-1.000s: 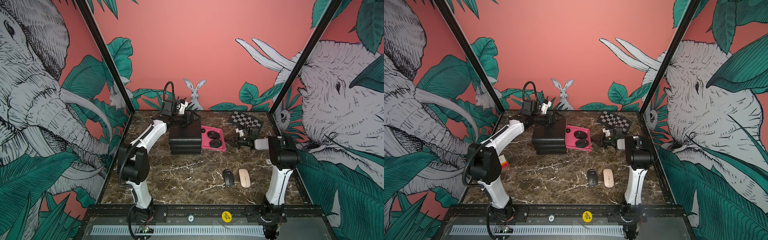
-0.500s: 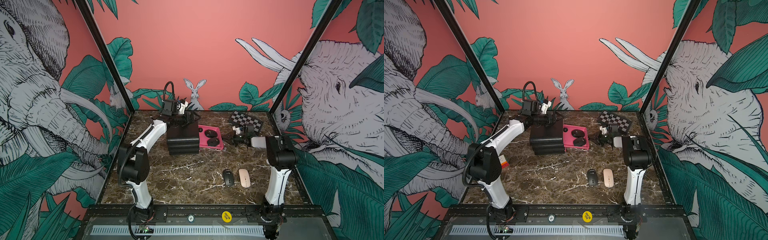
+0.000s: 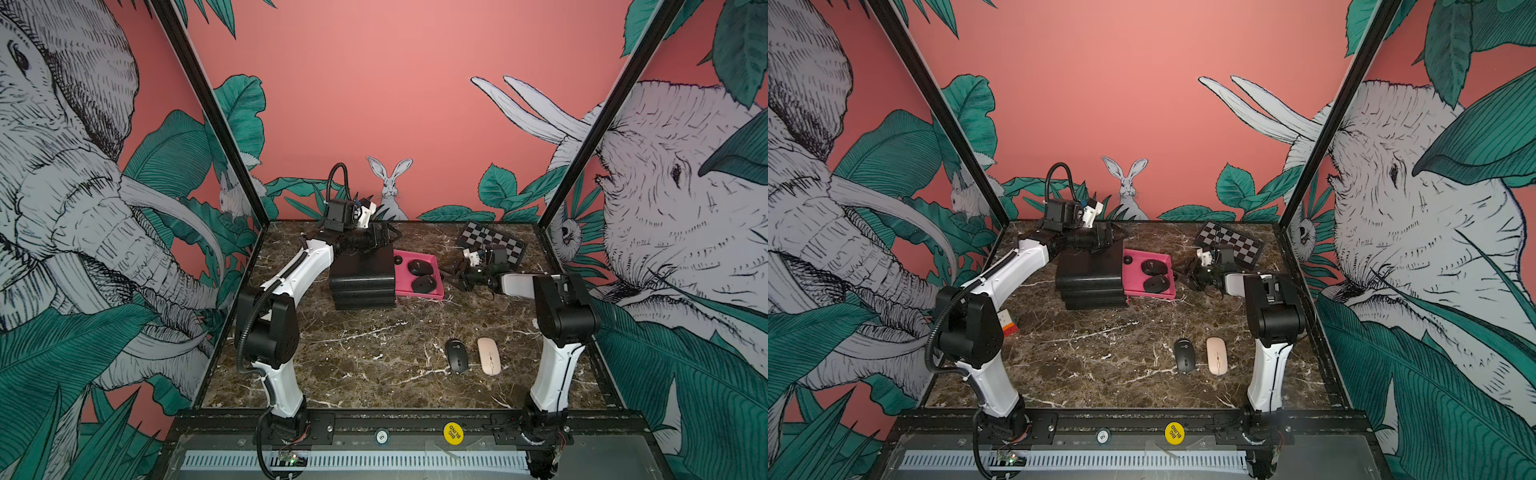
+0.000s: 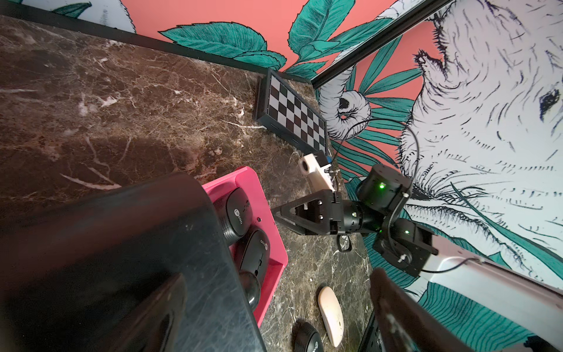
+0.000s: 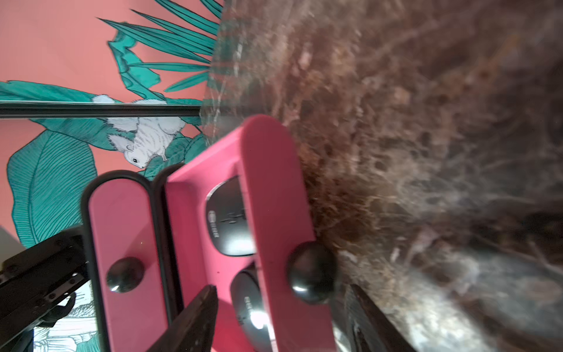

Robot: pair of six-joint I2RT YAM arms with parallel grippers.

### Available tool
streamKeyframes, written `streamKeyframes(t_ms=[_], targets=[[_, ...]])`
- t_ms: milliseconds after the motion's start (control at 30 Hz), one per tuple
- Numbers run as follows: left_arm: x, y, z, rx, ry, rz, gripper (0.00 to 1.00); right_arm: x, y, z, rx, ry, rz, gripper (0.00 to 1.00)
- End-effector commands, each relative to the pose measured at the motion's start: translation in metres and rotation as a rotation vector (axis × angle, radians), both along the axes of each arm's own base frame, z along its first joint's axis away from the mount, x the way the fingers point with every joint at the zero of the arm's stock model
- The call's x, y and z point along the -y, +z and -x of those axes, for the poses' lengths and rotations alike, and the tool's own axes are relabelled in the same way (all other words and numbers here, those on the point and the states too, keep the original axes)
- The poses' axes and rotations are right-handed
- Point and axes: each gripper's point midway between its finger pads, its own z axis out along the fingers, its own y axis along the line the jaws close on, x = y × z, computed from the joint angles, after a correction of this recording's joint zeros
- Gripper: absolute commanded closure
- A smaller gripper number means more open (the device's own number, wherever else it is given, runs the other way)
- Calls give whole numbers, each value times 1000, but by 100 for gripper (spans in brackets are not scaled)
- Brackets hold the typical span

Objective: Take the mice out of the drawer
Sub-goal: Open the drawer in the storage box.

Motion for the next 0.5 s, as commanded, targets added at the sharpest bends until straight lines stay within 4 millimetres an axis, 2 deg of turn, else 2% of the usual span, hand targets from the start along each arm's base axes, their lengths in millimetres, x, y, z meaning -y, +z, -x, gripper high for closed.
streamKeyframes(t_ms=[0,100,200,233,267,333,367,467], targets=[[-6,-51,12,-171,20,-63,4,10,34,-11,110,-25,59,31],[-5,-50,12,-167,16,-63,4,19,48,-14,142,-36,152,27],[-6,-50,13,-162,14,-66,4,29,66,-10,173,-24,339,24],[-6,-48,12,-157,16,-66,4,31,80,-12,204,-22,421,21],[-7,-47,12,-152,18,-67,4,32,84,-8,204,-7,500,12],[-8,-44,12,-140,22,-67,4,28,95,-5,239,14,602,8],[-8,-42,12,-132,25,-67,4,23,100,-5,265,22,635,1],[-7,-38,12,-124,22,-61,4,4,106,-3,328,65,731,1]])
